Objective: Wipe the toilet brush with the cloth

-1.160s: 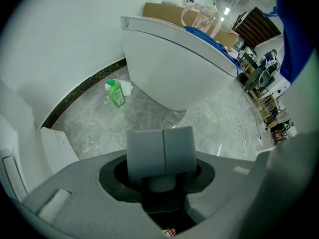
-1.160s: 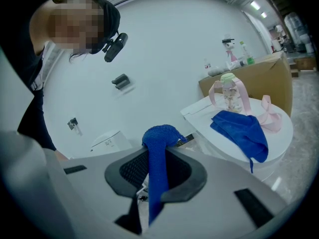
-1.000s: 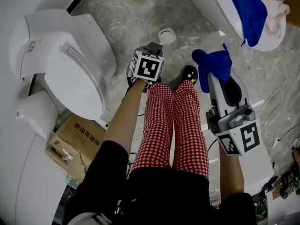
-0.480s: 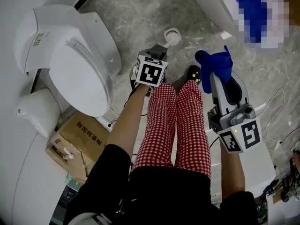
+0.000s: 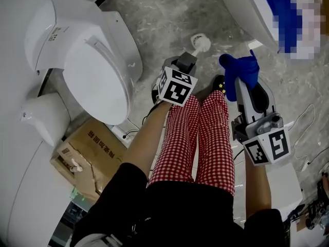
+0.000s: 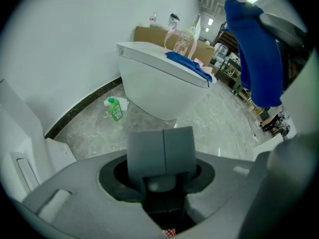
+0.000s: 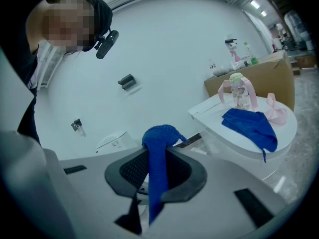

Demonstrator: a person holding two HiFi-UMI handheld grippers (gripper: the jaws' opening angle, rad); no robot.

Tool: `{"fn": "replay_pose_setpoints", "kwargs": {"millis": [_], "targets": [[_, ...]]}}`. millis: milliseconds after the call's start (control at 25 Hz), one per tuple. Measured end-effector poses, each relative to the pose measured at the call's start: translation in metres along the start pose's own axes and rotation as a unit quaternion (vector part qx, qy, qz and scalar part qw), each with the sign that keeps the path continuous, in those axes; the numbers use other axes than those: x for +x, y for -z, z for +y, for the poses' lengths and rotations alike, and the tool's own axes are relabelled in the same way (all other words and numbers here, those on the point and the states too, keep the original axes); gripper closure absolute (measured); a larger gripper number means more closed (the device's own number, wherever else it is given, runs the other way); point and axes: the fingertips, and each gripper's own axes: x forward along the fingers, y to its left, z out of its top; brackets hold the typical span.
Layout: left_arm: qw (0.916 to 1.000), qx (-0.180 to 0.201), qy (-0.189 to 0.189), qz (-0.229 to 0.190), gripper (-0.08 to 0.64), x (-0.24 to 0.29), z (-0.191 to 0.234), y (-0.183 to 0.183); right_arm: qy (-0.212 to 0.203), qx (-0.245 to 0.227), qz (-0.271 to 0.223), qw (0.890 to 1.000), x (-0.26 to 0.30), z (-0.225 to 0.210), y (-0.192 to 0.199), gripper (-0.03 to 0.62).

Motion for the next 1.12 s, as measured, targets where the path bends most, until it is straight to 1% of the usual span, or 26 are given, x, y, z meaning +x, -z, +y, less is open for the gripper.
{"fn": "replay_pose_setpoints", "kwargs": {"millis": [120,240,320,520,720,1120], "targets": [[0.9999,0.003,-0.003,-0.014,0.387,-0.013,0.002,-0.005,-0.004,-0.001,-0.002,1.0,0.006,0.009,-0.002,0.525],[0.9995,0.026,-0.007,-0.018,0.387,-0.023,0.001,-0.008,-0.011,-0.005,-0.001,1.0,0.01,0.02,-0.005,0.525],[0.9992,0.034,-0.007,-0.019,0.387,-0.028,0.0,-0.009,-0.015,-0.006,0.0,1.0,0.013,0.027,-0.006,0.525],[0.9992,0.023,-0.004,-0.033,0.387,-0.045,-0.003,-0.013,-0.022,-0.01,0.001,1.0,0.014,0.041,-0.009,0.525],[0.9986,0.025,0.001,-0.047,0.387,-0.063,-0.013,-0.017,-0.025,-0.016,0.002,1.0,0.014,0.05,-0.014,0.525],[0.9969,0.015,-0.005,-0.077,0.386,-0.1,-0.016,-0.025,-0.033,-0.035,-0.016,0.999,0.017,0.066,-0.034,0.525]]}}
